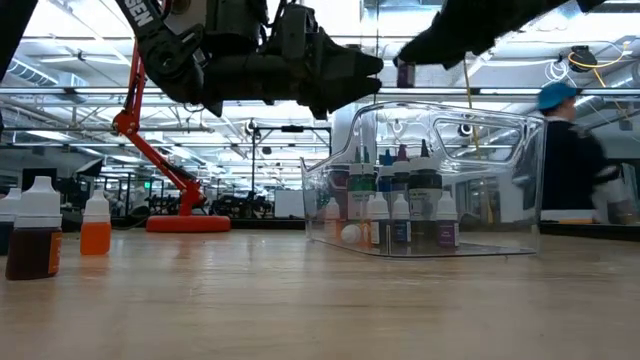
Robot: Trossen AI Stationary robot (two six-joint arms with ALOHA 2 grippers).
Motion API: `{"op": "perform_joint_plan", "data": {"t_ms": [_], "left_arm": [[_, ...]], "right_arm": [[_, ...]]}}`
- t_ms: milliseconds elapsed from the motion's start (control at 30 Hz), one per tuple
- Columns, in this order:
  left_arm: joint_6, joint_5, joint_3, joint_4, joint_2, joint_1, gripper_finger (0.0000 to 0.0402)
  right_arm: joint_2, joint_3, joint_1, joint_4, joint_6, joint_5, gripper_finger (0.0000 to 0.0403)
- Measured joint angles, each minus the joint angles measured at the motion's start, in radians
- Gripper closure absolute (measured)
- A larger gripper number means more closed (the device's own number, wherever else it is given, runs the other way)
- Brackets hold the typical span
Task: Pick & Place food coloring
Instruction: Put the purple food coloring bottle into the transparent container
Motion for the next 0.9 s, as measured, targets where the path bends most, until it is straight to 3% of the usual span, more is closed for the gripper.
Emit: {"op": "perform_joint_plan", "data": {"t_ms": [300,900], "left_arm": [[-0.06,-0.016,0.0,0.338,0.095,0.018,0.0156],[-0.096,0.047,0.0,0.402,0.105,0.029,0.0156]], "right_arm": [[-0.004,-0.001,-0.034,0.204,-0.163,0.014,0.0358],[-0.036,0.003,-0.046,0.313,-0.264,0.037,0.0358]]}}
